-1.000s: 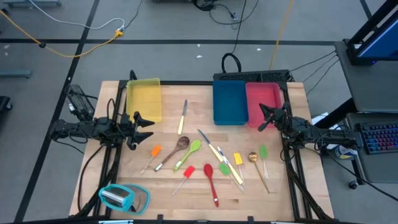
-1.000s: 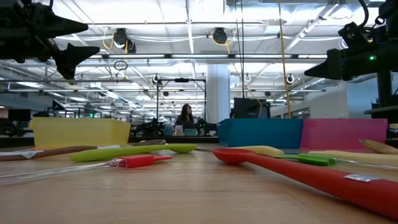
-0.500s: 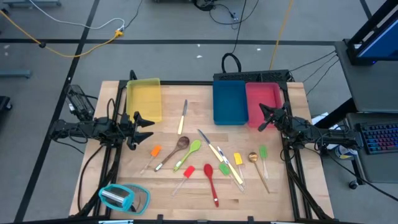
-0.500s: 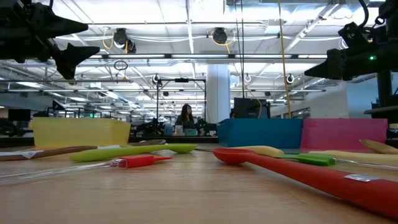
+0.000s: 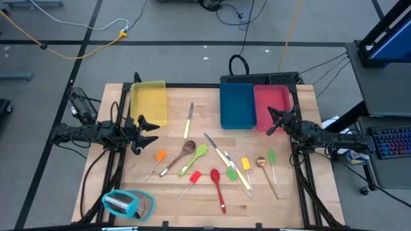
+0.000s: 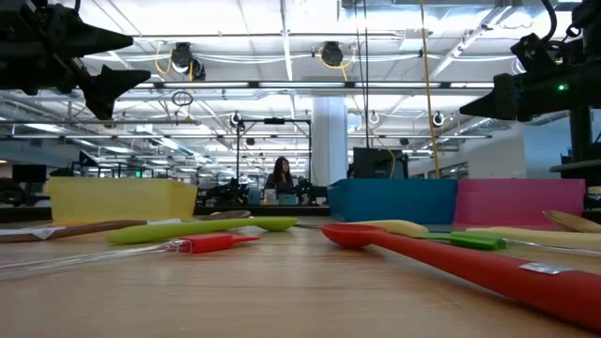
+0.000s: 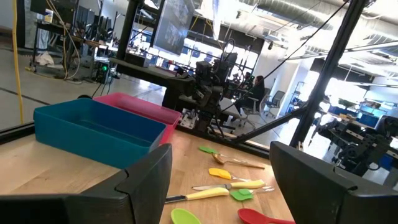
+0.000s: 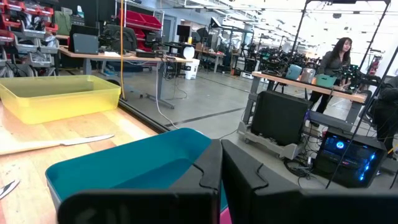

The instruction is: Pick & Place Kitchen Items

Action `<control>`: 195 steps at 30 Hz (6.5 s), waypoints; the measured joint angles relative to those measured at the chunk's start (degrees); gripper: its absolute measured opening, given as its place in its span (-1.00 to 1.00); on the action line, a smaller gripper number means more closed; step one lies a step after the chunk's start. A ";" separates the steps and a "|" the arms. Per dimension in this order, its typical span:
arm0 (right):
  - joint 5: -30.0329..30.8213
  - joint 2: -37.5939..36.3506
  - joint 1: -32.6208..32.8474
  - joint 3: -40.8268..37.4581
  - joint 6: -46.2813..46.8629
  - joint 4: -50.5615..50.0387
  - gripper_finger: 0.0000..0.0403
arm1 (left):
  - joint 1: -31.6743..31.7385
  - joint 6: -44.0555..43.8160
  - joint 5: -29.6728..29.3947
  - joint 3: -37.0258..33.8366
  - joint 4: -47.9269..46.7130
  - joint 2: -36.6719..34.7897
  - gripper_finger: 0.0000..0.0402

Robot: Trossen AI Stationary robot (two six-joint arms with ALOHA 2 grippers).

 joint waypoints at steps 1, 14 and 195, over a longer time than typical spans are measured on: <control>0.00 0.00 -0.01 -0.01 0.01 0.00 -1.00 | 0.00 0.02 -0.01 0.02 0.00 0.00 0.36; 0.00 -0.01 -0.02 0.00 0.01 -0.01 -1.00 | -0.01 0.02 0.00 0.02 -0.01 0.01 0.36; -34.37 49.21 0.01 6.29 1.48 48.16 -0.54 | 10.88 -27.79 -20.49 44.88 -12.85 101.50 -0.73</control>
